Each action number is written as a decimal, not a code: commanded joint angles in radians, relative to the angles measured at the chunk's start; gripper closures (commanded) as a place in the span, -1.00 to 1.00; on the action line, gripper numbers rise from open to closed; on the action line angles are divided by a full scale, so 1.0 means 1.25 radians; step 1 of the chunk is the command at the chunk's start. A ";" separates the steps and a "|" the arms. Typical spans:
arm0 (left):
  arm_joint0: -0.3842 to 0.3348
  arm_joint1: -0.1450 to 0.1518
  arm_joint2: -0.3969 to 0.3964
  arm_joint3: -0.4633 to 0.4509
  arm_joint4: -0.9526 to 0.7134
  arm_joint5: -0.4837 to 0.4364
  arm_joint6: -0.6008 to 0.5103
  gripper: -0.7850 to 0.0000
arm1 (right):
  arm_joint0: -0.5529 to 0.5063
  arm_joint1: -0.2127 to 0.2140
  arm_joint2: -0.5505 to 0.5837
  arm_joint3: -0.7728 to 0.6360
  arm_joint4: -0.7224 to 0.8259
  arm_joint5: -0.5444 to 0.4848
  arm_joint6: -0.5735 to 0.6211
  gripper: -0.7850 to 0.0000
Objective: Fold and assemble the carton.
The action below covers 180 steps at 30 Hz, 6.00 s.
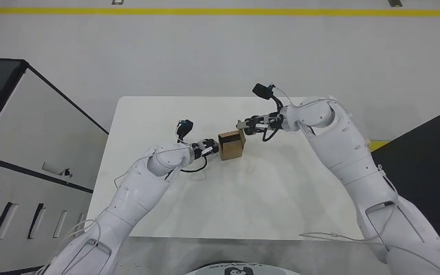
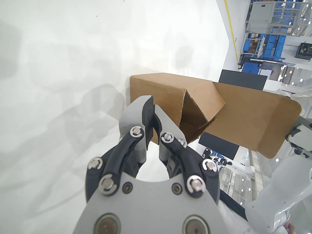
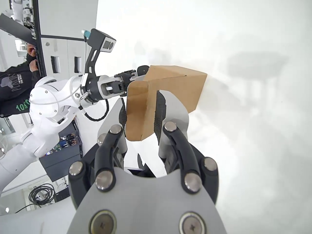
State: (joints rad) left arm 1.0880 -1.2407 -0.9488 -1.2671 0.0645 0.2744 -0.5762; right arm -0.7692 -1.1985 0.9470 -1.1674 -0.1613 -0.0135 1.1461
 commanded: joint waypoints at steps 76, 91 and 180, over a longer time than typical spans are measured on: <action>0.000 0.000 0.000 0.000 0.000 0.000 0.000 1.00 | 0.080 -0.034 -0.131 0.039 -0.080 -0.017 -0.004 0.69; 0.000 0.000 0.000 0.000 0.000 0.000 0.000 1.00 | 0.113 -0.053 -0.192 0.016 -0.177 -0.016 0.016 0.67; 0.000 0.000 0.000 0.000 0.000 0.000 0.000 1.00 | 0.096 -0.090 -0.247 -0.059 -0.478 0.066 0.086 0.40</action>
State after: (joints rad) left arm 1.0880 -1.2407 -0.9488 -1.2671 0.0645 0.2744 -0.5762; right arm -0.6486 -1.3108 0.6353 -1.2426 -0.7623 0.0655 1.2569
